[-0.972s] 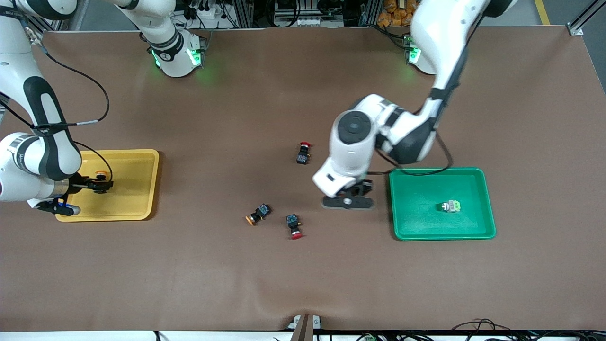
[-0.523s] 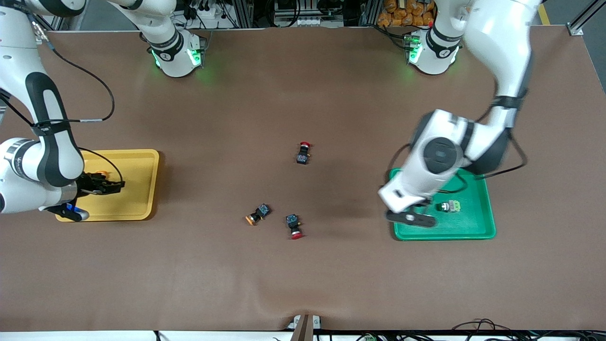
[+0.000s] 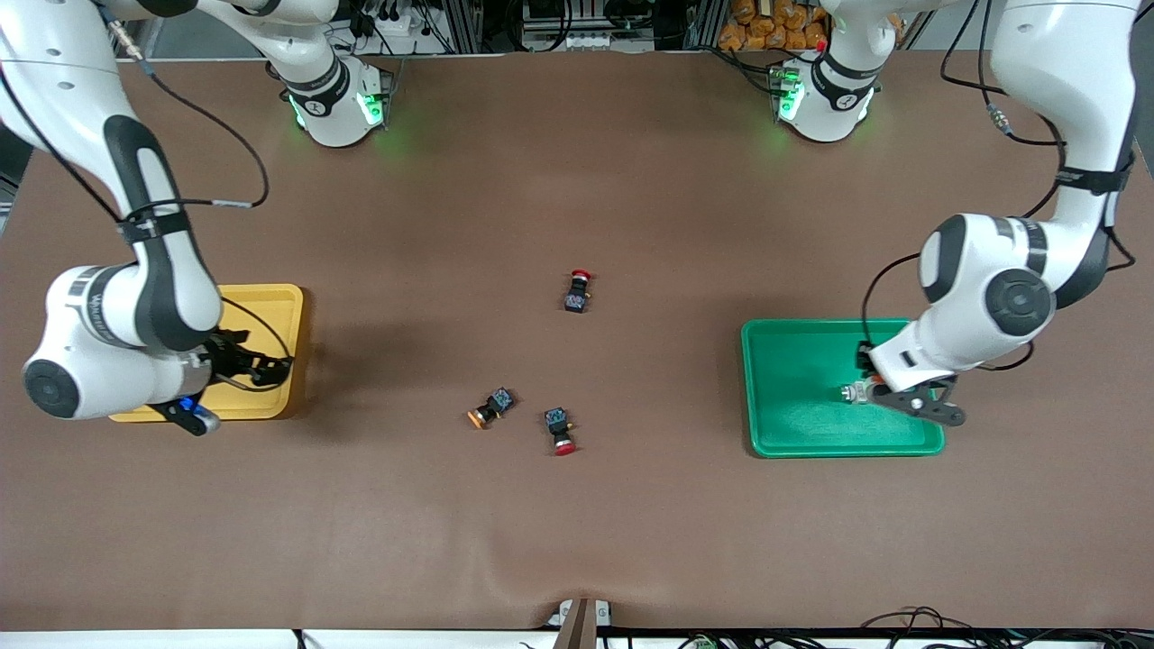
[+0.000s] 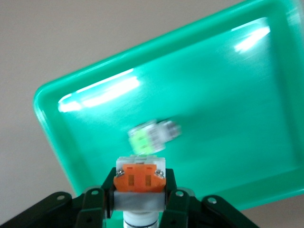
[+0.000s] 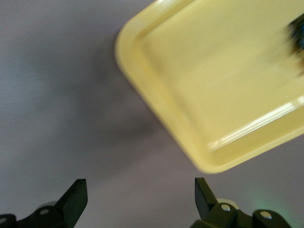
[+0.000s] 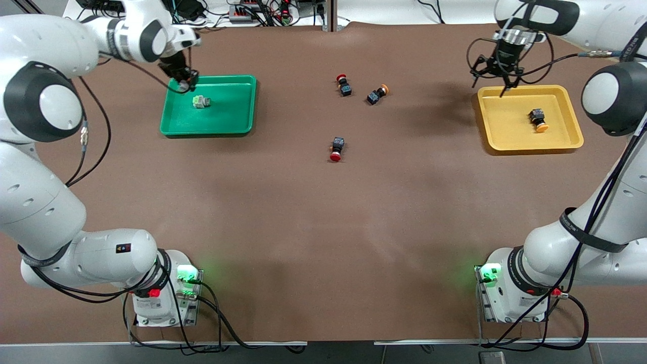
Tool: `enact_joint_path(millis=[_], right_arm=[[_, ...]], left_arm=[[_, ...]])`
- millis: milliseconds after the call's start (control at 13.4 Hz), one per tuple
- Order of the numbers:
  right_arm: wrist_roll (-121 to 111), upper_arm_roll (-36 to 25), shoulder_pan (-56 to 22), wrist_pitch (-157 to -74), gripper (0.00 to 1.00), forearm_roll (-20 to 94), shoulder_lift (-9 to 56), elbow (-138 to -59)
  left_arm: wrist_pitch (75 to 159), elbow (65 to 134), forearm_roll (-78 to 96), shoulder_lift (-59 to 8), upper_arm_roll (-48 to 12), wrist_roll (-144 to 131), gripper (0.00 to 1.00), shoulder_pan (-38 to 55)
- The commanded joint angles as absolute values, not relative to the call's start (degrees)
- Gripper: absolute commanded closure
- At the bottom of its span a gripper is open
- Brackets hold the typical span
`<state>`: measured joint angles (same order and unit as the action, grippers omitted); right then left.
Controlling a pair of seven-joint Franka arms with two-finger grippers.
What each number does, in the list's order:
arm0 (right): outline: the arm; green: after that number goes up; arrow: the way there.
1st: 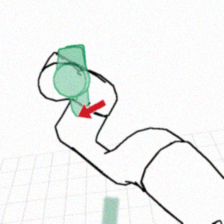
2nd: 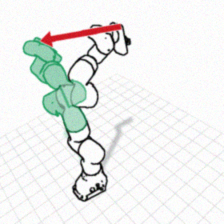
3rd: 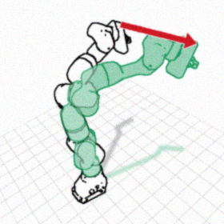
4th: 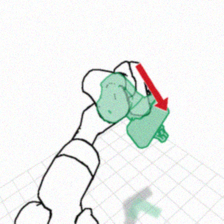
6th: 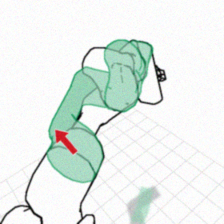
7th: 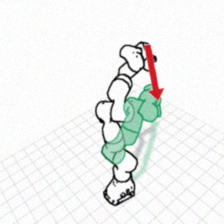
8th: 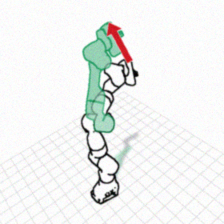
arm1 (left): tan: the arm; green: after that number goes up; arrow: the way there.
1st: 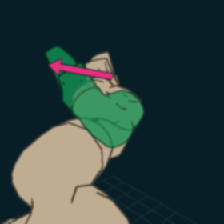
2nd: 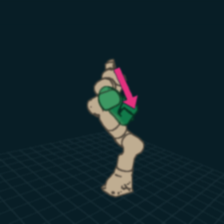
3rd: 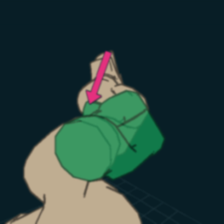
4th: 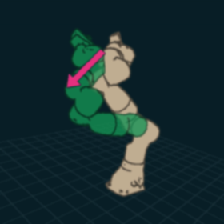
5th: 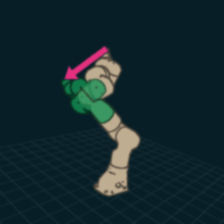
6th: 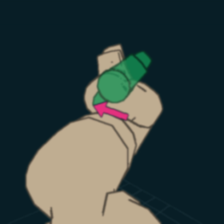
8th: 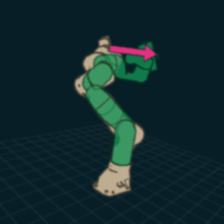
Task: Place green and yellow buttons in trays
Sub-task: 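Release the yellow button in the tray while the left gripper carries the orange button, then reach the right gripper to the second yellow button and grasp it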
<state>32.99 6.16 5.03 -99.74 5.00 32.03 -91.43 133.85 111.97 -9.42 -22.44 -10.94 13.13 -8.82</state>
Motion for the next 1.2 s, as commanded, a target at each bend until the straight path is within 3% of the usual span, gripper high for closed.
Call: enact_joint_path(millis=[0, 374, 747, 1121], right_arm=[[44.34, 5.63, -0.60, -99.05, 0.00, 6.33, 31.46, -88.43], [54.39, 5.45, -7.46, -101.33, 0.00, 10.99, 32.87, -84.30], [64.84, 5.36, -15.72, -114.41, 0.00, 10.28, 35.67, -83.76], [69.96, 4.92, -20.91, -123.99, 0.00, 10.11, 41.56, -81.04]], left_arm=[[140.43, 118.46, -10.28, -19.86, -11.87, 18.44, 1.00, -12.92], [141.77, 119.00, -9.41, -21.53, -11.87, 16.01, 1.00, -14.24], [147.56, 121.90, -9.58, -22.41, -11.78, 5.10, 1.00, -13.89], [148.09, 121.11, -10.02, -23.38, -11.78, 4.48, 1.00, -13.88]])
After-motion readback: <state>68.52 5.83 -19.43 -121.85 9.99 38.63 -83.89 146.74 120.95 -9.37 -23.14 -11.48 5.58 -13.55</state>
